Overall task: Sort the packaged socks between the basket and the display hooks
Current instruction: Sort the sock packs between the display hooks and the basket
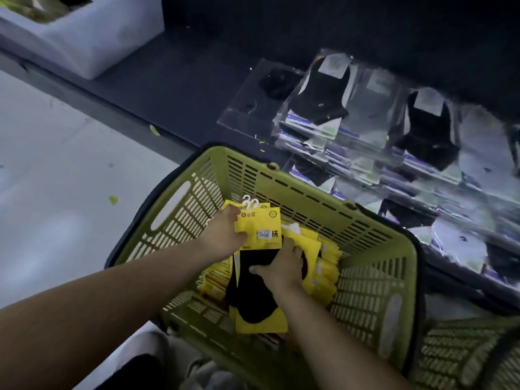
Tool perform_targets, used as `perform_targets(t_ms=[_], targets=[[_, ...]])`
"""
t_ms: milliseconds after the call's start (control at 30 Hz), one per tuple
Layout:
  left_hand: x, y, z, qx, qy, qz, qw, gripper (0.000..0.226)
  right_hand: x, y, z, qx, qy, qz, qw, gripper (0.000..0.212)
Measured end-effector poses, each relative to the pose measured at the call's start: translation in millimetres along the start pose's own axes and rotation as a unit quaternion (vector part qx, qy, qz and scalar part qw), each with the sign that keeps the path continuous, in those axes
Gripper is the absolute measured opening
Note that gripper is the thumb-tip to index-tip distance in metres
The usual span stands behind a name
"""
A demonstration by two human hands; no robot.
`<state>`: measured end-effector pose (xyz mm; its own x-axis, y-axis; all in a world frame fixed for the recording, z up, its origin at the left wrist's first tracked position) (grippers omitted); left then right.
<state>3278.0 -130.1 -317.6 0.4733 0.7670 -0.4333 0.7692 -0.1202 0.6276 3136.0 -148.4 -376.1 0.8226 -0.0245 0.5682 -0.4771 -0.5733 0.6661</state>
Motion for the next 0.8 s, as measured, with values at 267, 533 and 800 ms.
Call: perform_targets(t_ms=[267,533,800], targets=[[27.9,-15.4,-20.0,0.039,0.122,-0.216,0.968,0.061,7.9,59.2,2.5,0.104,0.037,0.143,0.984,0.061],[35.3,-15.2,-39.0,0.175,0.117,-0.443,0.872,0.057,32.2,49.1,-20.0,0.195,0.127,0.283,0.930,0.040],[38.4,26.0,-31.0,0.020,0.077,-0.532,0.843,0.025,22.0,16.6,16.3,0.067,0.089,-0.030,0.993,0.074]])
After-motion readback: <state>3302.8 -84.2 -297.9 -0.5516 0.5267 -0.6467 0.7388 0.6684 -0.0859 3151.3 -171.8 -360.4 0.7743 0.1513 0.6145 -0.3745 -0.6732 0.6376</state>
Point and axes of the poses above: each hand's wrist, its own z-axis towards the middle knuckle, its own y-axis out of the back of the hand, x = y × z, the point moved 1 cm from there along z, towards the middle knuckle, and after that the axes turned 14 degrees about y, right-handed, at the moved point
